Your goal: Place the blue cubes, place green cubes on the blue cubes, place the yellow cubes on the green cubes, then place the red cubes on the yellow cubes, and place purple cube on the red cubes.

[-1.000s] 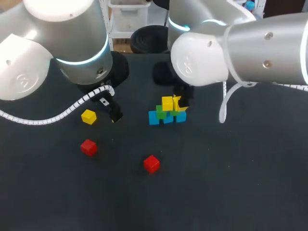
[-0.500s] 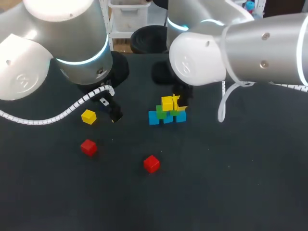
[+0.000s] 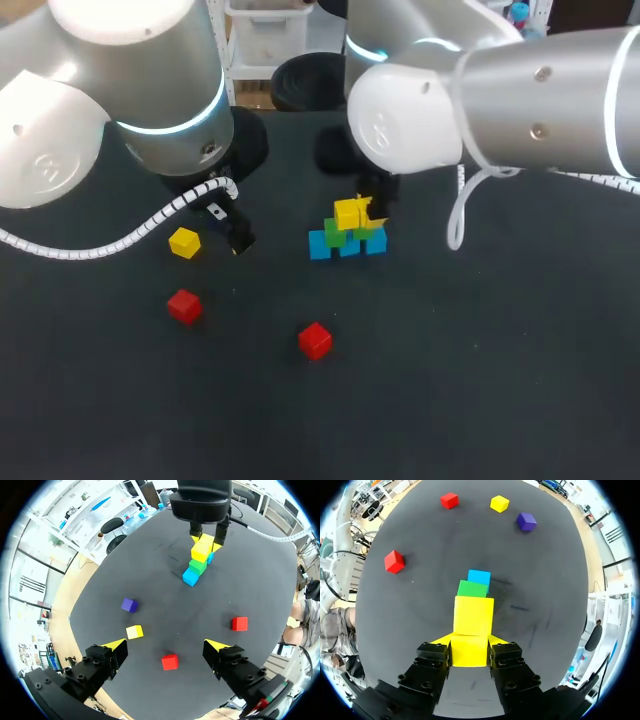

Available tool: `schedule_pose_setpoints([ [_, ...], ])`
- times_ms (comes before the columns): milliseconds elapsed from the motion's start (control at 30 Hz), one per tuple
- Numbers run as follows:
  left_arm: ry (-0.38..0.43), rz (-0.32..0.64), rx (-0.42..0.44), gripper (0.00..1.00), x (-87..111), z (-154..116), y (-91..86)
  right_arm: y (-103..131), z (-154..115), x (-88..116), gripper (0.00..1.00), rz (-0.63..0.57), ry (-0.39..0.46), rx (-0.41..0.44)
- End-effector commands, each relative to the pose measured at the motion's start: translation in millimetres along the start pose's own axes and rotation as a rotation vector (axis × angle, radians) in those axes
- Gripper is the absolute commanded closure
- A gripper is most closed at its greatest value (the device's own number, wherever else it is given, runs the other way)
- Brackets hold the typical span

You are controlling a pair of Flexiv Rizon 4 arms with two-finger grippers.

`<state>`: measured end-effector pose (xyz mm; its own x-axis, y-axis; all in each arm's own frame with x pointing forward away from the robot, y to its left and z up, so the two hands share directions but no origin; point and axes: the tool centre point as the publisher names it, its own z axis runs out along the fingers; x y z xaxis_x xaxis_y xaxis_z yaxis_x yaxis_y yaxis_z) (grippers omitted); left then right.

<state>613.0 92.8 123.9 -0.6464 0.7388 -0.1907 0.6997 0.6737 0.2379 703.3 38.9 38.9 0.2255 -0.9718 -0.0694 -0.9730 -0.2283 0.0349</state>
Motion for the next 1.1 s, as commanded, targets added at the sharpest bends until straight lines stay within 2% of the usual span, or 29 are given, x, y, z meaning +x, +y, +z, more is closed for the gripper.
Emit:
schedule_pose_setpoints([
  [33, 0.002, 0.002, 0.002, 0.0, -1.1, 0.6, 0.7, -3.7, 0.3, -0.8, 1.0, -0.002, 0.0, -0.008],
  [233, 0.002, 0.002, 0.002, 0.0, -1.1, 0.6, 0.7, -3.4, 1.3, -0.8, 1.0, -0.003, 0.0, -0.011],
  [267, 0.002, 0.002, 0.002, 0.0, -1.1, 0.6, 0.7, -3.2, 1.7, -0.8, 0.91, -0.003, 0.0, -0.012],
  [367, 0.002, 0.002, 0.002, 0.0, -1.1, 0.6, 0.7, -3.0, 2.4, -0.5, 0.52, -0.002, -0.003, -0.019],
  [433, 0.002, 0.002, 0.002, 0.0, -1.1, 0.6, 0.7, -2.8, 2.3, -0.9, 0.0, -0.002, -0.002, -0.018],
  [900, 0.002, 0.002, 0.002, 0.0, -1.1, 0.6, 0.7, -1.1, -3.9, -1.7, 0.0, -0.008, -0.001, 0.008],
  [1100, 0.002, 0.002, 0.002, 0.0, -1.1, 0.6, 0.7, 1.8, -12.4, 5.7, 0.0, 0.012, 0.001, 0.055],
])
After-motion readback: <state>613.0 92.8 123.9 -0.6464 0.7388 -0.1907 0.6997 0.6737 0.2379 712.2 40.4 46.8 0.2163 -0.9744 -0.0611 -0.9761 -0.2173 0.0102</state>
